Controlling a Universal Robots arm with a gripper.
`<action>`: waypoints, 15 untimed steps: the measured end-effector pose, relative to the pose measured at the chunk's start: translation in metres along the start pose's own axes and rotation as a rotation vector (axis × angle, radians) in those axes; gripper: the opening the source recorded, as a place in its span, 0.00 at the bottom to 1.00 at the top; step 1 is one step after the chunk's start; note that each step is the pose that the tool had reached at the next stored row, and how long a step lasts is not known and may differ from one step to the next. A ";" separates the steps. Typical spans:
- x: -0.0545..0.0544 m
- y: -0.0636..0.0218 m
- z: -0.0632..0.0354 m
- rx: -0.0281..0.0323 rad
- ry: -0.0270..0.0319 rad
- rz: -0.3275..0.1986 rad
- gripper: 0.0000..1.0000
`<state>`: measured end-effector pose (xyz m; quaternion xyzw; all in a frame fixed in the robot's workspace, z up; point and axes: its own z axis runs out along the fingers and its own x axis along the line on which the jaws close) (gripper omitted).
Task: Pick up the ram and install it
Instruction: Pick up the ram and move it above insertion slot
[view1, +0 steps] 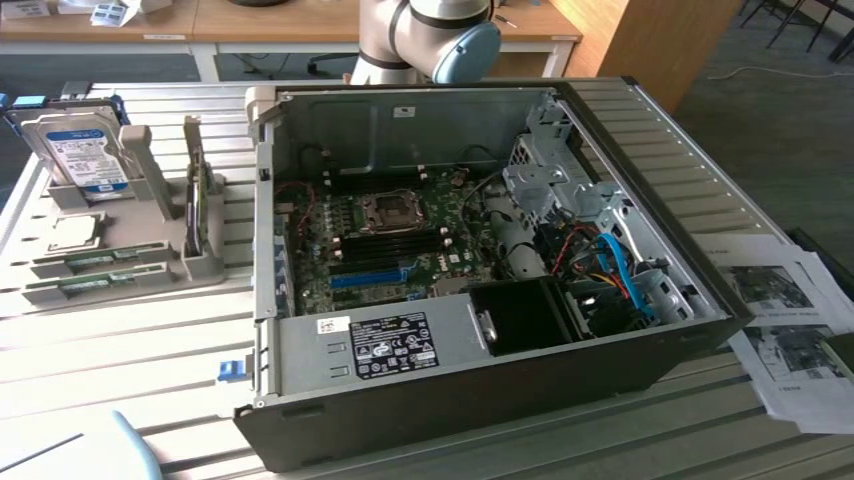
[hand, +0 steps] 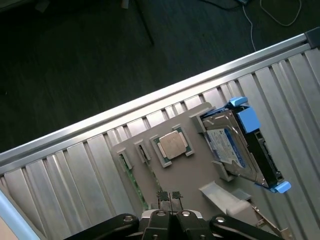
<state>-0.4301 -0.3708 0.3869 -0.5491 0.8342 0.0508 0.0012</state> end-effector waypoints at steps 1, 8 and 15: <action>0.000 0.0000 0.0000 -0.0006 0.0008 -0.010 0.09; 0.000 -0.0001 0.0000 -0.0048 0.0069 -0.082 0.09; 0.000 -0.0001 0.0000 -0.0091 0.0131 -0.156 0.09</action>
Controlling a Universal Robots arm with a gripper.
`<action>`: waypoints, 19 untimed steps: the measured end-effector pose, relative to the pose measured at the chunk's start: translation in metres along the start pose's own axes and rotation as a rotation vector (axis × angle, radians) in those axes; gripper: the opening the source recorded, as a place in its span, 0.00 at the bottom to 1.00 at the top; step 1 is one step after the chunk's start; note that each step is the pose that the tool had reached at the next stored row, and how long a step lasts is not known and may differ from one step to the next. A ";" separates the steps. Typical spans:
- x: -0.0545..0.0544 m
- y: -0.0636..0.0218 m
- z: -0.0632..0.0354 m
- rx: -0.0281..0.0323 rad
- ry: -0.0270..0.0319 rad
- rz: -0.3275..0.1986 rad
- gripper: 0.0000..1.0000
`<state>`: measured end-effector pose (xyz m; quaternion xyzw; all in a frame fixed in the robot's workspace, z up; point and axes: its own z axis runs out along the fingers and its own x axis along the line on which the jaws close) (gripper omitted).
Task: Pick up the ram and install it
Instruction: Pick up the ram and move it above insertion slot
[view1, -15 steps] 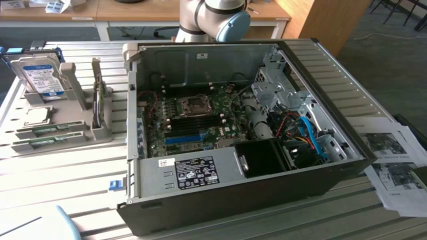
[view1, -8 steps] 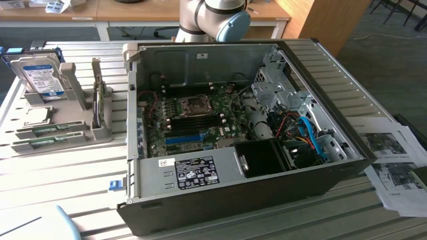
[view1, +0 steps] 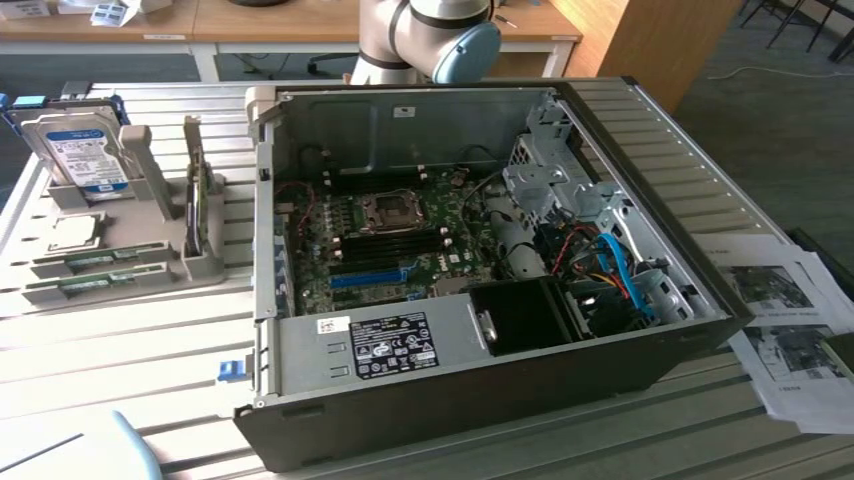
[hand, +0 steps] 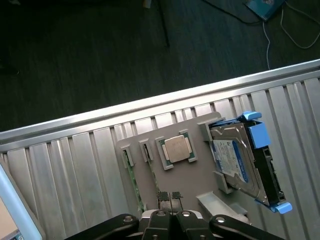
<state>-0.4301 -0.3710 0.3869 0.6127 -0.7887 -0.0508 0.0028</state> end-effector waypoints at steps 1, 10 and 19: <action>0.000 0.0000 0.0000 -0.0006 0.0010 -0.011 0.09; 0.000 0.0000 0.0000 -0.0079 0.0115 -0.136 0.09; 0.000 0.0000 -0.0001 0.0241 0.0144 -0.239 0.09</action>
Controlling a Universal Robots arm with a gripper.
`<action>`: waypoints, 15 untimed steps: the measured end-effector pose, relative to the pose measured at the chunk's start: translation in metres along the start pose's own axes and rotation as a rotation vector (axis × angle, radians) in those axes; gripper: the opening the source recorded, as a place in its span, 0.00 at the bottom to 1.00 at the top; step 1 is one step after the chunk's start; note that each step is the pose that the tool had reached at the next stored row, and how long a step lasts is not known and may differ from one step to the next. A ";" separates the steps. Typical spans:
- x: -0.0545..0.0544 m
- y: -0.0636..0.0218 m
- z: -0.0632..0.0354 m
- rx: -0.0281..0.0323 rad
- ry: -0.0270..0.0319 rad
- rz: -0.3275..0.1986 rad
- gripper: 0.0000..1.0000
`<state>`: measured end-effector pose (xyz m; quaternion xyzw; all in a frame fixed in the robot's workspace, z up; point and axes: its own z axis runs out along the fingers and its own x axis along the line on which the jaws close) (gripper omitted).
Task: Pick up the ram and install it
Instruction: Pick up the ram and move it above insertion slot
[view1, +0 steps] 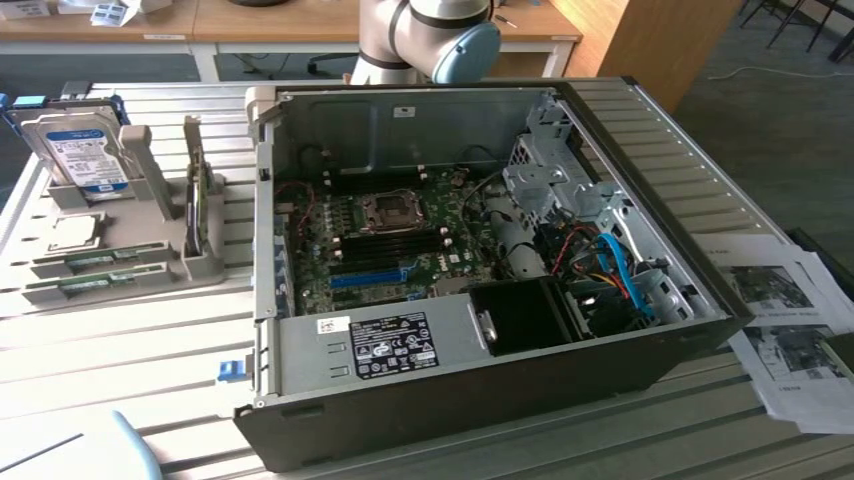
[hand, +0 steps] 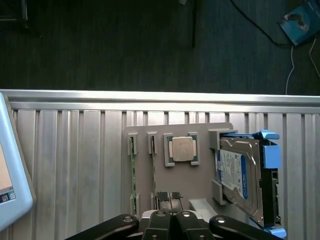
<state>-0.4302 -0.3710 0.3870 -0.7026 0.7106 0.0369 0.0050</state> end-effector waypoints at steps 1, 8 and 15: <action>0.000 0.0000 0.0000 0.0034 0.0002 -0.005 0.09; 0.000 0.0000 0.0002 0.0092 -0.0003 -0.013 0.09; 0.000 0.0000 0.0020 0.0098 0.0000 -0.019 0.09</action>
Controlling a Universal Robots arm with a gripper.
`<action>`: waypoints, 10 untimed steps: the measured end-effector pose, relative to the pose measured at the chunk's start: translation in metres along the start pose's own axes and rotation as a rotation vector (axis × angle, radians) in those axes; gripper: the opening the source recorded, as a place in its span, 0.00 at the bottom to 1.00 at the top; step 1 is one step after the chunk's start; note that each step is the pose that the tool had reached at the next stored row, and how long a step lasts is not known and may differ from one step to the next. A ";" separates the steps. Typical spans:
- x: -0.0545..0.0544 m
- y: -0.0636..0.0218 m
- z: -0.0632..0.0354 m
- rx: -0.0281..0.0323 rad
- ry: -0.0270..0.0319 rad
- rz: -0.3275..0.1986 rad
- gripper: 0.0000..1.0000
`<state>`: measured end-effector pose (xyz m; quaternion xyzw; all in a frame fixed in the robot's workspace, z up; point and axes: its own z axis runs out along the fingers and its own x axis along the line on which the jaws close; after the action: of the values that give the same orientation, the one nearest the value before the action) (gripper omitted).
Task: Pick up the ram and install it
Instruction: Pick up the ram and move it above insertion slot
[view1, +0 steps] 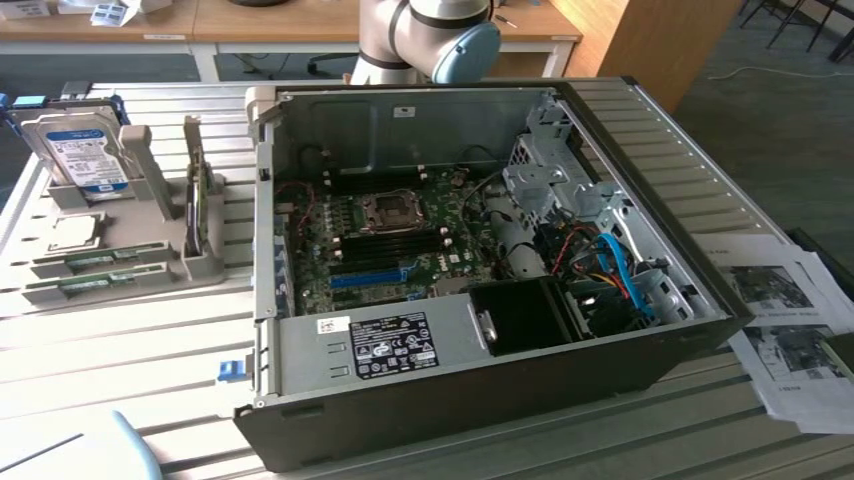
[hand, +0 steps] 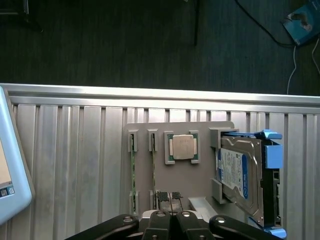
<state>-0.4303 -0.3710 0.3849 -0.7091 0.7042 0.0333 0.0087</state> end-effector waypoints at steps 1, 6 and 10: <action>0.000 0.0000 0.0001 -0.0001 0.0000 -0.003 0.09; 0.000 0.0000 0.0004 -0.0022 0.0013 -0.044 0.09; 0.000 0.0000 0.0003 -0.0032 0.0019 -0.057 0.09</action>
<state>-0.4302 -0.3710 0.3846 -0.7288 0.6838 0.0335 0.0079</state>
